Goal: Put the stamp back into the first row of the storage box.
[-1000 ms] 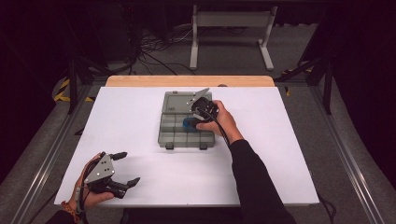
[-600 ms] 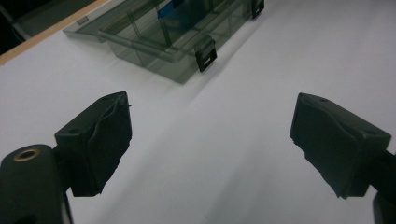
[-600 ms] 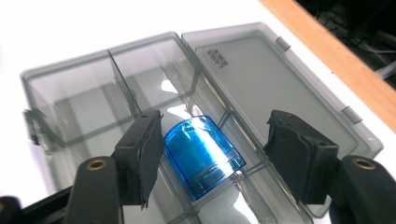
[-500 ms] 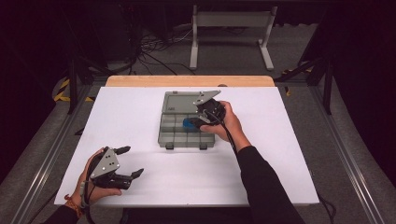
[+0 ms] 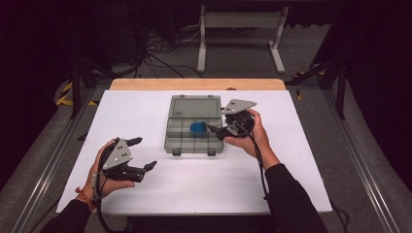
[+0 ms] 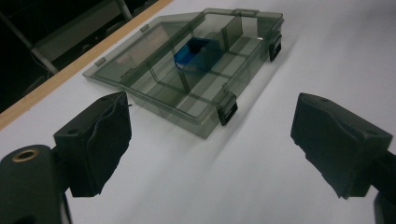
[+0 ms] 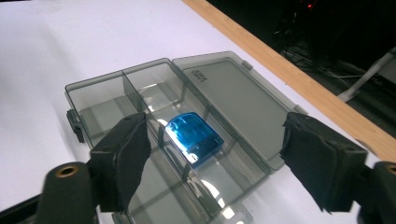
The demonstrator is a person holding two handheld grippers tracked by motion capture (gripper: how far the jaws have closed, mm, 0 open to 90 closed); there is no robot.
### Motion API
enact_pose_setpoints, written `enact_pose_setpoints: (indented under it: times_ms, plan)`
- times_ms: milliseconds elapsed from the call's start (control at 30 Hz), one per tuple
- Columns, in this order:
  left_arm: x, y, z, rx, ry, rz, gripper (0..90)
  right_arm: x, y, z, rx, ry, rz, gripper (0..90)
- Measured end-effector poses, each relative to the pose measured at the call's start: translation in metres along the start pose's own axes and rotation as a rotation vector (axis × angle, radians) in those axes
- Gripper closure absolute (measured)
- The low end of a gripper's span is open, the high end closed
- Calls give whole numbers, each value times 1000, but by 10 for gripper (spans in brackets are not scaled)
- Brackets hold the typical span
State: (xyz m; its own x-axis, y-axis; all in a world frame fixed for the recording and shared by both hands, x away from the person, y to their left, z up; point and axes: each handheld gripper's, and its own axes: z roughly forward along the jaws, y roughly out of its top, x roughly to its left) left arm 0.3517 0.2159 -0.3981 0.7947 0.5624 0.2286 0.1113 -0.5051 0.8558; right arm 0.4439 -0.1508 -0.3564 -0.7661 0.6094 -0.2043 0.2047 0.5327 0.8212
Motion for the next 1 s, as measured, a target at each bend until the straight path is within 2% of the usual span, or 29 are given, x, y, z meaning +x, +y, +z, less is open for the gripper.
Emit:
enact_pose_setpoints:
  times_ms: [67, 267, 467, 633, 733, 933, 1000]
  plan:
    - [2, 3, 2, -7, 1, 5, 128, -1, -3, -6, -7, -7, 10, 205]
    - [8, 9, 7, -17, 1, 5, 117, 1, -11, -20, -28, -60, -3, 128]
    - [17, 11, 8, -34, 11, -11, 110, 4, -18, -30, -46, -101, -22, 123]
    - [25, 10, 8, -45, 12, -27, 113, 4, -25, -38, -66, -111, -16, 150]
    - [29, 8, 8, -44, 28, -40, 122, 3, -29, -42, -74, -115, -6, 168]
    - [35, 7, 8, -39, 39, -42, 172, -1, -39, -45, -71, -102, 18, 161]
    - [38, 6, 9, -36, 58, -44, 188, -2, -42, -45, -63, -97, 26, 178]
